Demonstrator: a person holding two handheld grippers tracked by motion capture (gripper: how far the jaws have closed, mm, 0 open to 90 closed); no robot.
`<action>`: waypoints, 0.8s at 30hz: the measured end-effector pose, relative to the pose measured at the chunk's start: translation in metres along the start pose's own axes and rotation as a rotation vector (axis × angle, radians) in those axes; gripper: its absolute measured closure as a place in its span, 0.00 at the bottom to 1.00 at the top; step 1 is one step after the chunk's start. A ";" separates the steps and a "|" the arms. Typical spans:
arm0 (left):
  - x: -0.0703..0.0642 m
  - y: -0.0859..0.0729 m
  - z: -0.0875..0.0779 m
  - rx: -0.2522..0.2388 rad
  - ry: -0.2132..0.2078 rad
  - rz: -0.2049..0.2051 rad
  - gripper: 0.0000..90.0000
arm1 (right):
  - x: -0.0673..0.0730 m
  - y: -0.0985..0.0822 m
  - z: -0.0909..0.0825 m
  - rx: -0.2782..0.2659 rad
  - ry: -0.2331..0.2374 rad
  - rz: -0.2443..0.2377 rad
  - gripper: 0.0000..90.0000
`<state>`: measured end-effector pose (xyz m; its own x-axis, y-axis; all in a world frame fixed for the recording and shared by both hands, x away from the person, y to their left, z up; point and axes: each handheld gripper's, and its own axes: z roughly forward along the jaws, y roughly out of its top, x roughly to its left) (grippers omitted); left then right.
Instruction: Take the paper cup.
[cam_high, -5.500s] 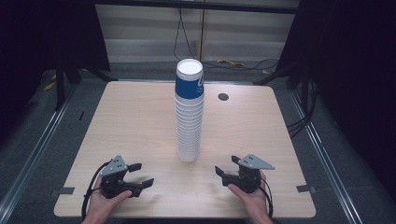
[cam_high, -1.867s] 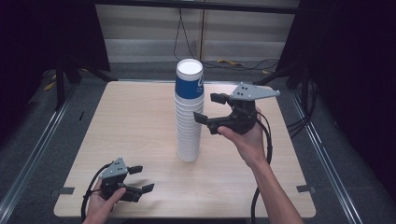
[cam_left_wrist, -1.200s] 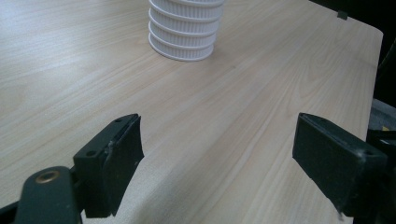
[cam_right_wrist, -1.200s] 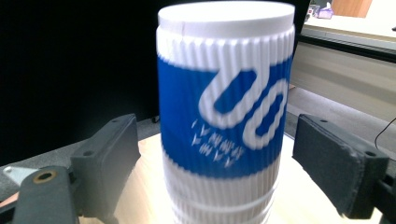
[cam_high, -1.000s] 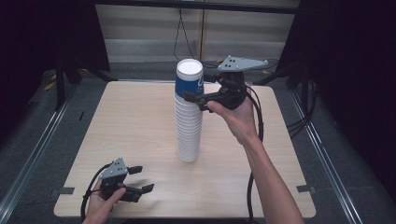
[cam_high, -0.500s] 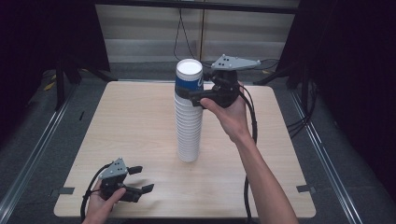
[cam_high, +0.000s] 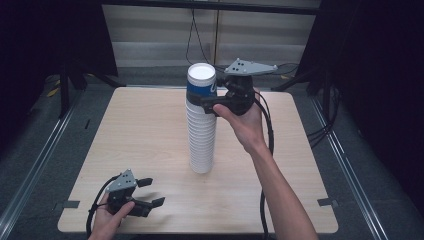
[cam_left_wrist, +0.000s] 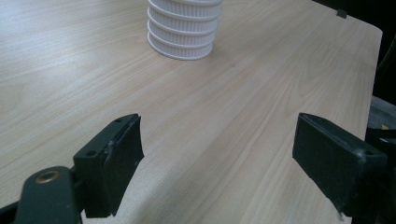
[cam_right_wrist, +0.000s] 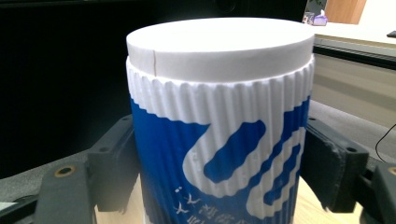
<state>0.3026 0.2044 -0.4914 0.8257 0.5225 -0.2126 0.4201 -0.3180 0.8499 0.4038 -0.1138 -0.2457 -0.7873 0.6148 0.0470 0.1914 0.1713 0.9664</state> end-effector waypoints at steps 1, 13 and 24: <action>0.000 0.000 0.000 0.001 0.000 0.000 0.18 | 0.000 0.000 0.000 -0.001 0.000 0.000 0.24; 0.000 0.000 0.000 0.003 0.000 0.004 0.18 | 0.001 0.005 -0.003 -0.026 -0.003 -0.007 0.24; 0.000 0.000 0.000 0.004 0.000 0.003 0.18 | 0.001 0.008 -0.005 -0.072 0.001 -0.009 0.24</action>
<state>0.3026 0.2044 -0.4918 0.8272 0.5212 -0.2101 0.4189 -0.3226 0.8488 0.4014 -0.1160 -0.2367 -0.7893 0.6128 0.0380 0.1416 0.1214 0.9825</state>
